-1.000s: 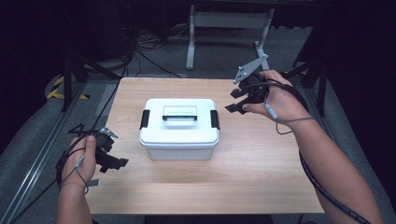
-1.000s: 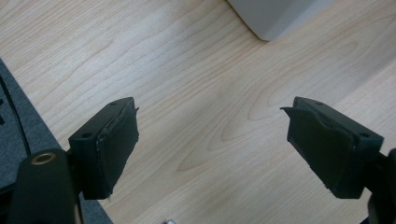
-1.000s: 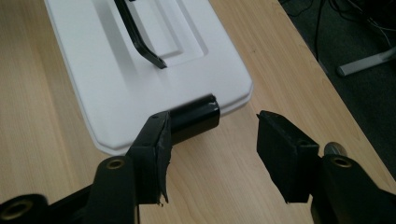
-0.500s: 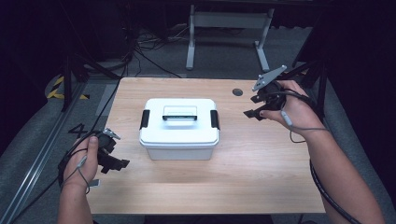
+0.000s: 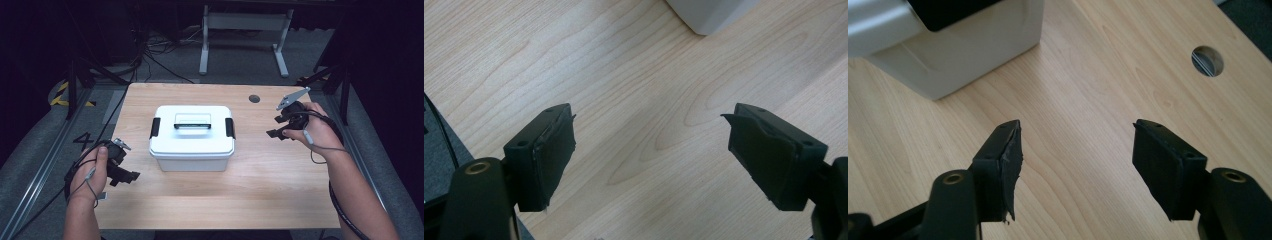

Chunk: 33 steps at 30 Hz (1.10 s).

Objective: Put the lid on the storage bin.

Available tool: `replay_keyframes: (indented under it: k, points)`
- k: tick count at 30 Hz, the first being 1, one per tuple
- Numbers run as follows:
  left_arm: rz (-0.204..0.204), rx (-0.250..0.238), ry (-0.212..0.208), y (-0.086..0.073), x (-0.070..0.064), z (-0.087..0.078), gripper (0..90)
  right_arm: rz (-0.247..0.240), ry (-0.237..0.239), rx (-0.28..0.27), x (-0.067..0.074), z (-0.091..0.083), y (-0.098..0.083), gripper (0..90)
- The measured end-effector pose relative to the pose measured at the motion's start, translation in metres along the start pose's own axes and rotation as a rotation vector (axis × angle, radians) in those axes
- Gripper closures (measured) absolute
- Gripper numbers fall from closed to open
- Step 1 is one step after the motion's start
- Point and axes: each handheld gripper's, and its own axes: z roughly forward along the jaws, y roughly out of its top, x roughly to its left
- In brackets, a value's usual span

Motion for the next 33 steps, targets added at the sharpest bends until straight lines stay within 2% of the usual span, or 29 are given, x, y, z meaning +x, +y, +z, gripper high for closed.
replay_keyframes:
  k: [6, 10, 13, 21, 23, 25, 29, 32, 33]
  points:
    - [-0.011, -0.006, -0.003, 0.0, 0.002, -0.001, 19.4, 0.015, 0.01, 0.013, -0.004, 0.012, -0.013, 35.3]
    - [-0.002, -0.004, -0.003, 0.0, 0.001, 0.0, 19.4, 0.023, 0.005, 0.026, -0.006, 0.019, -0.022, 33.3]
    - [-0.004, -0.002, 0.003, 0.0, 0.001, 0.0, 19.4, 0.047, 0.012, 0.013, -0.006, 0.025, -0.031, 32.8]
    - [-0.009, 0.002, 0.006, 0.0, 0.002, 0.002, 19.1, 0.064, 0.031, -0.006, -0.003, 0.033, -0.043, 32.2]
    - [-0.018, 0.008, 0.006, -0.001, 0.001, 0.003, 19.1, 0.074, 0.059, -0.024, -0.003, 0.038, -0.048, 31.3]
    - [-0.021, 0.007, 0.006, -0.001, 0.002, 0.004, 19.1, 0.081, 0.073, -0.016, -0.003, 0.043, -0.052, 31.3]
    - [-0.026, 0.016, 0.007, -0.001, 0.003, 0.005, 18.9, 0.085, 0.075, -0.018, -0.002, 0.047, -0.056, 31.2]
    - [-0.017, 0.027, 0.005, 0.001, 0.003, 0.009, 18.9, 0.106, 0.096, -0.053, -0.002, 0.049, -0.062, 31.1]
    - [-0.02, 0.031, -0.001, 0.001, 0.003, 0.01, 18.9, 0.119, 0.121, -0.059, -0.002, 0.051, -0.064, 31.1]
